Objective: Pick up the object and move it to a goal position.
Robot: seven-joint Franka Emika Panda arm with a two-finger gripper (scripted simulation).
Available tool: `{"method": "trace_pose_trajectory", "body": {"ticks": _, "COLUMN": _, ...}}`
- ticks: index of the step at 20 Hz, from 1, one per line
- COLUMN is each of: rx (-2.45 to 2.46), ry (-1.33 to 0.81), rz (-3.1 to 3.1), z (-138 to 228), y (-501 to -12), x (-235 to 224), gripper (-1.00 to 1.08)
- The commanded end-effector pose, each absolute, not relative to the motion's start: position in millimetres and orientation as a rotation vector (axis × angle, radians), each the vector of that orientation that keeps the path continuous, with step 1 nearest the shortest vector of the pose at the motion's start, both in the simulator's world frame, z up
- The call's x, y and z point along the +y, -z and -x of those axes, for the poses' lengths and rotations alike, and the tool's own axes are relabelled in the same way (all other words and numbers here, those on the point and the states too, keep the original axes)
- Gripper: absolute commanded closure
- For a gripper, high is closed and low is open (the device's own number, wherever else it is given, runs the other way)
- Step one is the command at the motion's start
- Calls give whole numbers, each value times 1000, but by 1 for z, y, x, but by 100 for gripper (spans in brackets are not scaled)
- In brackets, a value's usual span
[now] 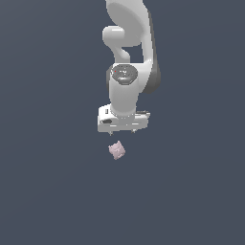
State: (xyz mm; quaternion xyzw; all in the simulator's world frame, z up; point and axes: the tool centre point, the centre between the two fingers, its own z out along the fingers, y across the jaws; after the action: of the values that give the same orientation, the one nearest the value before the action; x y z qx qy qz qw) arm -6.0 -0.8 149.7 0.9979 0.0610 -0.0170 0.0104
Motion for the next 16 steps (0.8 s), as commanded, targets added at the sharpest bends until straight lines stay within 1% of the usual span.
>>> {"method": "trace_pose_trajectory", "body": {"ticks": 1, "rx": 242, "ry": 51, "rz": -3112, "z": 4, "y": -146, "x": -3, "gripper": -92}}
{"method": "trace_pose_trajectory", "body": {"ticks": 16, "rx": 737, "ry": 18, "rz": -3047, "z": -18, "y": -106, "x": -21, "gripper": -92}}
